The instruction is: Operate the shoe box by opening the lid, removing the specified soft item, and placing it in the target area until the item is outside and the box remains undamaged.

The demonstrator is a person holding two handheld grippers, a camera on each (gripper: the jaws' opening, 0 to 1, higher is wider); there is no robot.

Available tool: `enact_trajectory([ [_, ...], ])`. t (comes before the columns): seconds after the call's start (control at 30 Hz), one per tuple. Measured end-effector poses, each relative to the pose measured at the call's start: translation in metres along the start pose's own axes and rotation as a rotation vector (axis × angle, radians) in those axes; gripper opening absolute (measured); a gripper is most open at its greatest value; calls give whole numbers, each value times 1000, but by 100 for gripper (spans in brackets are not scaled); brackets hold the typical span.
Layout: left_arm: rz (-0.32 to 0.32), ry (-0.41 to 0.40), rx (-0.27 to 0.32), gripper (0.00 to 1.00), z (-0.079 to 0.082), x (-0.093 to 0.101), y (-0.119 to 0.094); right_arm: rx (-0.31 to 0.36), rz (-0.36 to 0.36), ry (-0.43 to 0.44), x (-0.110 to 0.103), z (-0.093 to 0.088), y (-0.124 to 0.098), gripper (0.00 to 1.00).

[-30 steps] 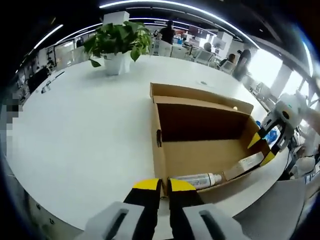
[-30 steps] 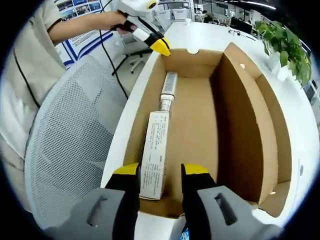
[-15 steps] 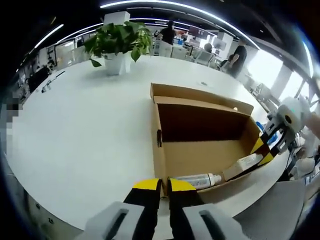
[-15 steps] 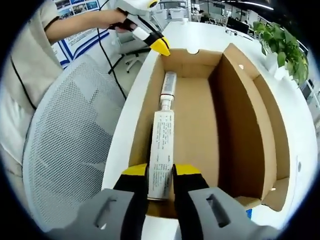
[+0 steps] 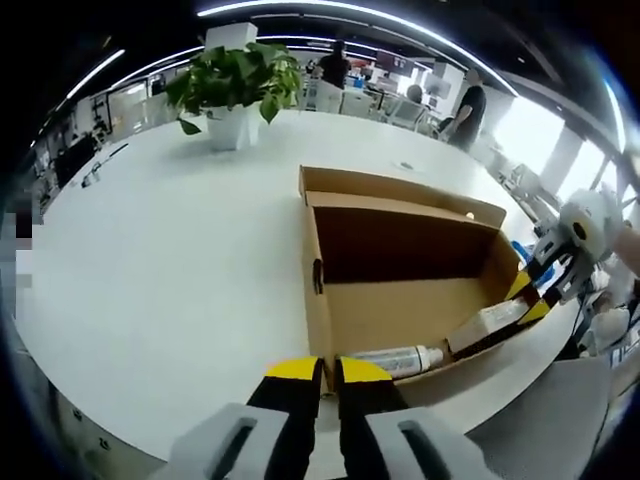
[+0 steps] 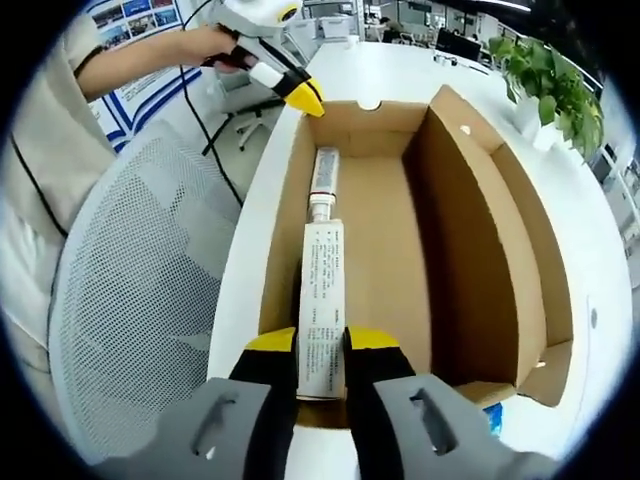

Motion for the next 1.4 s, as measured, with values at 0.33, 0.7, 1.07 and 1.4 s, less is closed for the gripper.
enact_trajectory([
  [0.33,1,1,-10,5,1,0,0,35,-35,-11,5,11,-23,14],
  [0.7,10,-8,-9,5,1,1,0,80,-52,-48,2,35,-55,14],
  [1.07,19,-15,-10,5,1,1,0,97,-81,-114,1,48,-98,14],
  [1.4,17,-8,-16,5,1,2,0,113,-115,-155,4,50,-140,14],
])
Point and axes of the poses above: the point that each gripper's makers call its tool centre point, and the gripper's own axes: y roughly forward along the fingers, x roughly to its right, z roughly out of its top, the point moved 10 cm from there along -y, roughly backward along the fingers, and after that the axes turned 10 degrees about -z, right-handed, at the moved point
